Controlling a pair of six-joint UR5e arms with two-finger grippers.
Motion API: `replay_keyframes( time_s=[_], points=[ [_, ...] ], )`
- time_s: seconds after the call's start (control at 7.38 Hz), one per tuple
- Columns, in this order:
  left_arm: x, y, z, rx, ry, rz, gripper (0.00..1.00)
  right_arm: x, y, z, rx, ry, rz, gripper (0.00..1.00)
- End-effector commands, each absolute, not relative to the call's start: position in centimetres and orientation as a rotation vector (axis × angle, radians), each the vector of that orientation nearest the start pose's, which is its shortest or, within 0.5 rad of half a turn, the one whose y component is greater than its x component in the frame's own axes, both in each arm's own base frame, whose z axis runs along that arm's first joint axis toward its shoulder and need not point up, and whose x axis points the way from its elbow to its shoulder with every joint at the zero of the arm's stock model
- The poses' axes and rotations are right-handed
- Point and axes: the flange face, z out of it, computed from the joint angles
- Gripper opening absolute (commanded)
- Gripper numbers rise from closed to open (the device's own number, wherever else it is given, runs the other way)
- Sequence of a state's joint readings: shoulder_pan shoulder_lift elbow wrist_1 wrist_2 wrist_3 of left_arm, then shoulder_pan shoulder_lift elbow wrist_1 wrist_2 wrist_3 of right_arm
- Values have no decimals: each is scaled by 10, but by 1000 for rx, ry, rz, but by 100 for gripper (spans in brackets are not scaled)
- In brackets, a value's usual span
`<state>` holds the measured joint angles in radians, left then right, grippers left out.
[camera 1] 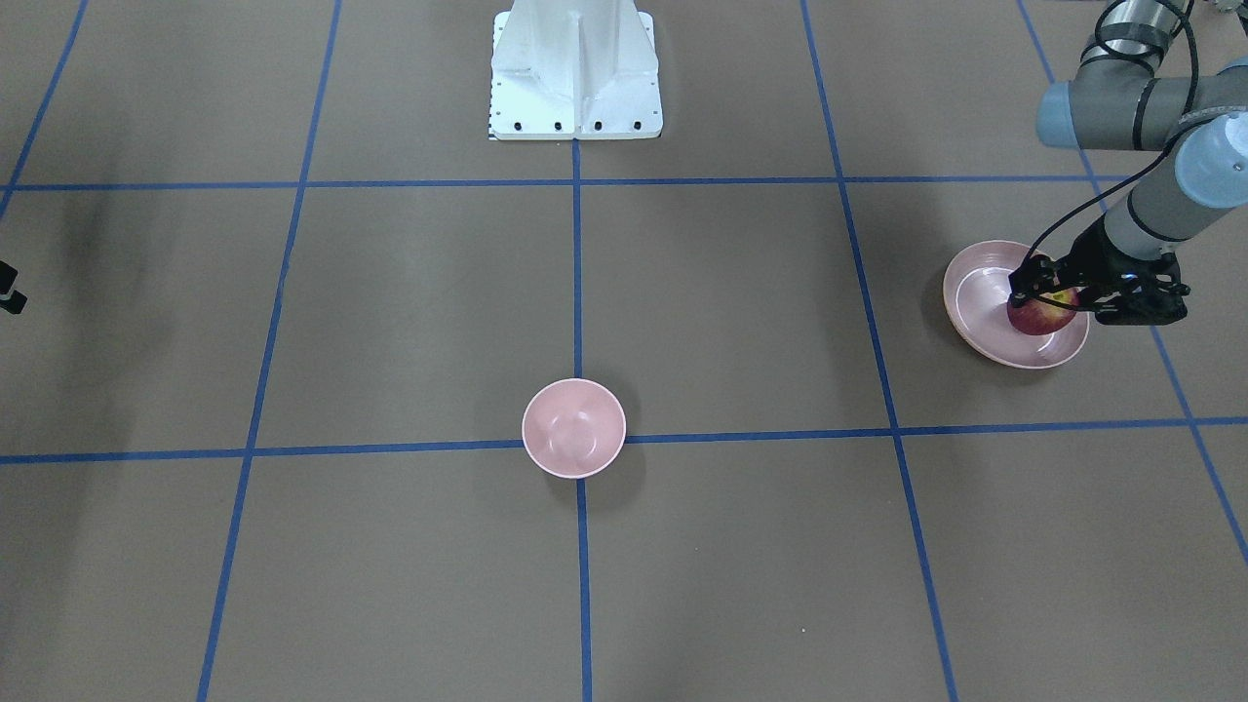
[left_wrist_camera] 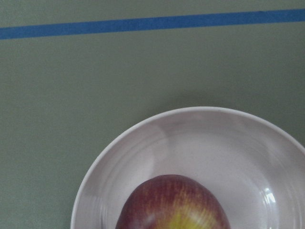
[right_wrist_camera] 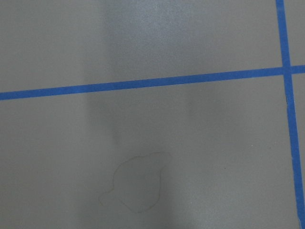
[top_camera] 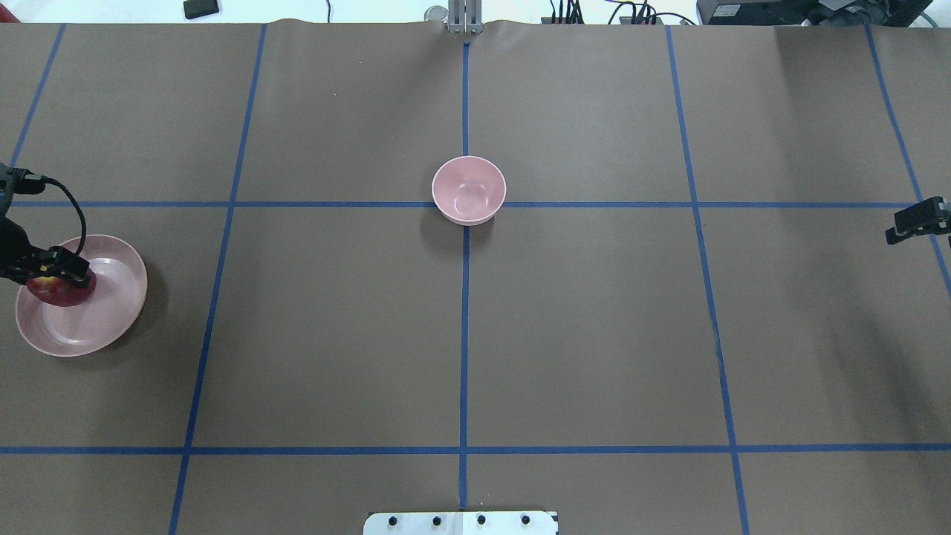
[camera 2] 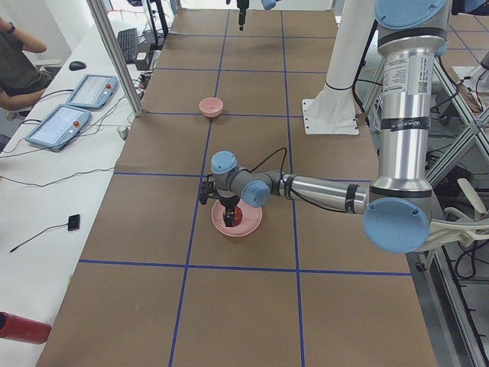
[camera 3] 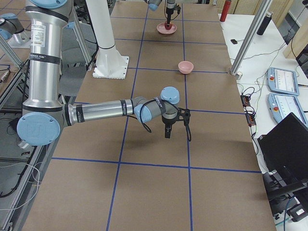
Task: Move apple from plate to bowl
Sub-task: 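Lower the left gripper onto the apple on the pink plate and grasp it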
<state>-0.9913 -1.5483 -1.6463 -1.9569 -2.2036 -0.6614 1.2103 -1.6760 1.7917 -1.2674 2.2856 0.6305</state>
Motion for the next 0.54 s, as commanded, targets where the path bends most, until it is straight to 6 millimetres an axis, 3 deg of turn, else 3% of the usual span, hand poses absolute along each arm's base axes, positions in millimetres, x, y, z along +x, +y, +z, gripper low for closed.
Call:
replay_keyframes(
  time_s=[0.0,0.14,0.27,0.41],
  points=[
    [221,-467,595,-20,760,66,39,-101,-460,568,16,-809,106,100],
    [223,-470,588,-13,769,69,6,-101,-461,567,15,-813,104,100],
    [224,-472,580,-4,778,74,0,-102,-461,567,14,-816,104,100],
    [228,-467,548,-22,854,107,0,-102,-461,566,15,-819,104,100]
  ],
)
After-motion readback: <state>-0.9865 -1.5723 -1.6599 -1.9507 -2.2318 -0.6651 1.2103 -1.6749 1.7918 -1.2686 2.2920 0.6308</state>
